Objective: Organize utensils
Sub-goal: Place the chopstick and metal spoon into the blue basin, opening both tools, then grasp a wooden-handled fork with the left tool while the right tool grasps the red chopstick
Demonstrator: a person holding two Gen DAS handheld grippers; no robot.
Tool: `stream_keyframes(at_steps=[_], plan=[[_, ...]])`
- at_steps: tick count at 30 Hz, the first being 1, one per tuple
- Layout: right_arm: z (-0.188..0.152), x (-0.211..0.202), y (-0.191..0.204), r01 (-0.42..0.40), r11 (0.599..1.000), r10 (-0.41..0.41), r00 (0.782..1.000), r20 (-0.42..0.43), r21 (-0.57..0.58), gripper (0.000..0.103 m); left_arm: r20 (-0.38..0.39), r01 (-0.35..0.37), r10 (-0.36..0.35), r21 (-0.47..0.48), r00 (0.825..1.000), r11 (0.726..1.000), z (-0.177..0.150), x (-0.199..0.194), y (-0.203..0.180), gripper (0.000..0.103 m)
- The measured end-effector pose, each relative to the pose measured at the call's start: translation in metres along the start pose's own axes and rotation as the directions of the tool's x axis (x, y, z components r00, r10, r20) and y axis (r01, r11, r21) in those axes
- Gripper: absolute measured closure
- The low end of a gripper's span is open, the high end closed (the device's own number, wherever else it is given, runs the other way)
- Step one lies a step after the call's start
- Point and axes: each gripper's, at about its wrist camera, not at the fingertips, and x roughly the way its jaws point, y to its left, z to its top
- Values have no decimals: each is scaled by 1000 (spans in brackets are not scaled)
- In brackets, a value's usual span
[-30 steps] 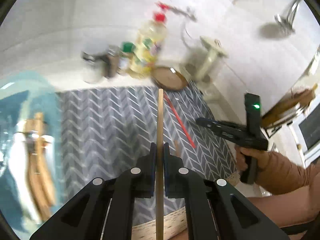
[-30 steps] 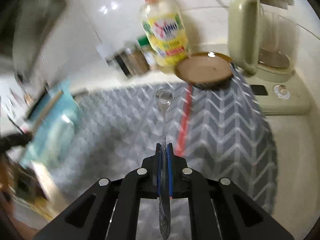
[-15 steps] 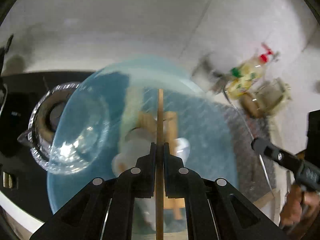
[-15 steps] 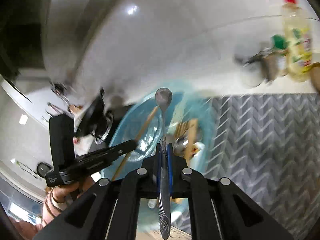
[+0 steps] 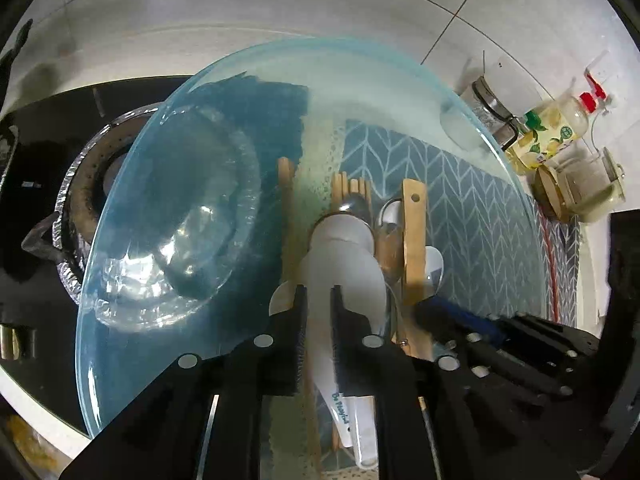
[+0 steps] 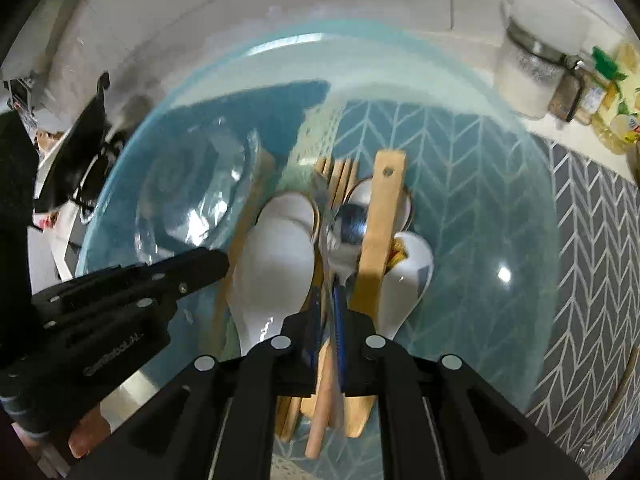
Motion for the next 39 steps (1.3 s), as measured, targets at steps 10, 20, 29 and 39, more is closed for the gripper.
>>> stream_keyframes(at_steps=[10, 20, 29, 39], plan=[[-10, -175, -82, -205, 976, 217, 875, 432, -74, 79, 295, 34, -133, 319, 946, 947, -25, -119, -92, 42], [-81, -243, -296, 16, 983, -123, 794, 595, 181, 34, -30, 233, -257, 532, 966, 814, -106, -7, -262, 37], [-126, -176, -392, 63, 962, -171, 897, 407, 266, 34, -77, 112, -82, 628, 994, 770, -144, 110, -361, 40], [-119, -145, -398, 85, 988, -128, 913, 386, 126, 43, -28, 39, -29, 553, 999, 832, -139, 123, -365, 96]])
